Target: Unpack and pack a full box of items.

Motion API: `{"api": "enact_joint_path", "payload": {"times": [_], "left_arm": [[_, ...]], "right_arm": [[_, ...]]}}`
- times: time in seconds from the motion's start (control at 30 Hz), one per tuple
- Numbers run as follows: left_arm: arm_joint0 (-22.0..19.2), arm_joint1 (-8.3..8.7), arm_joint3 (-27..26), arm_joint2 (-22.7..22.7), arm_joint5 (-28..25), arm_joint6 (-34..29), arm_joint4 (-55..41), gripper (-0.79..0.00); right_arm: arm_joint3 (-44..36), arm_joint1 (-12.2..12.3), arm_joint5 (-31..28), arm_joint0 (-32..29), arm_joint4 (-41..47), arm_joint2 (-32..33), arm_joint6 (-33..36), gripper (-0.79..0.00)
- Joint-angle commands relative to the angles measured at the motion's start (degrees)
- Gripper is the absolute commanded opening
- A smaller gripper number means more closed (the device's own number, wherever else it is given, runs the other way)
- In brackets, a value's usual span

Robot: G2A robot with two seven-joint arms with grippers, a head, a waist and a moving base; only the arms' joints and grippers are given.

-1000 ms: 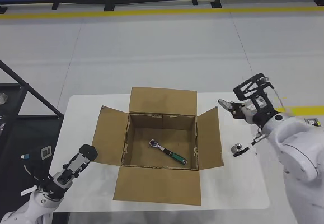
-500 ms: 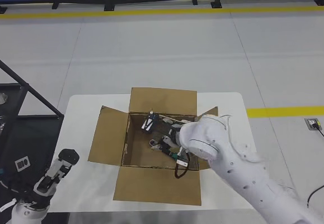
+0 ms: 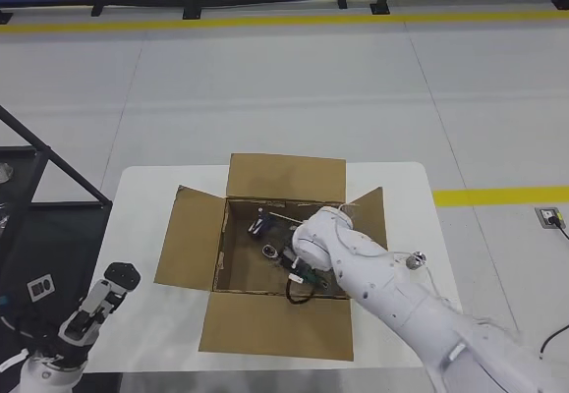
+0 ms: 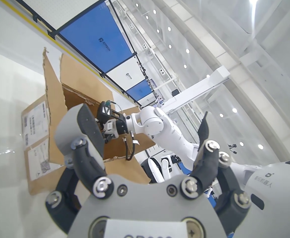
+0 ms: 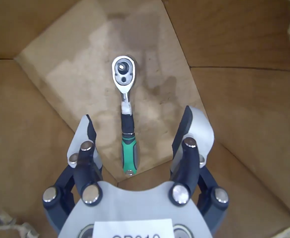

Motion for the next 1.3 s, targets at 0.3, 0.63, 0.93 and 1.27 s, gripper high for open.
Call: {"api": "enact_joint_path", "payload": {"times": [0.3, 0.63, 0.93, 1.27], "left_arm": [[-0.5, 0.47, 1.5, -0.3, 0.0, -1.0, -1.3, 0.0], [-1.3, 0.86, 2.0, -0.3, 0.4, -1.3, -1.6, 0.0], [-1.6, 1.11, 2.6, 0.0, 0.4, -1.2, -1.8, 0.0], [-2.2, 1.33, 2.6, 0.9, 0.8, -0.6, -1.2, 0.0]], "right_arm": [[14.3, -6.4, 0.4, 1.1, -2.8, -3.5, -5.8, -0.305], [19.3, -9.8, -0.2, 1.7, -3.8, -3.9, -6.5, -0.416], [23.5, -11.5, 1.7, 2.9, -3.1, -2.6, -5.7, -0.425], [26.1, -12.4, 1.9, 3.2, 0.8, 0.2, -4.1, -0.499]]}}
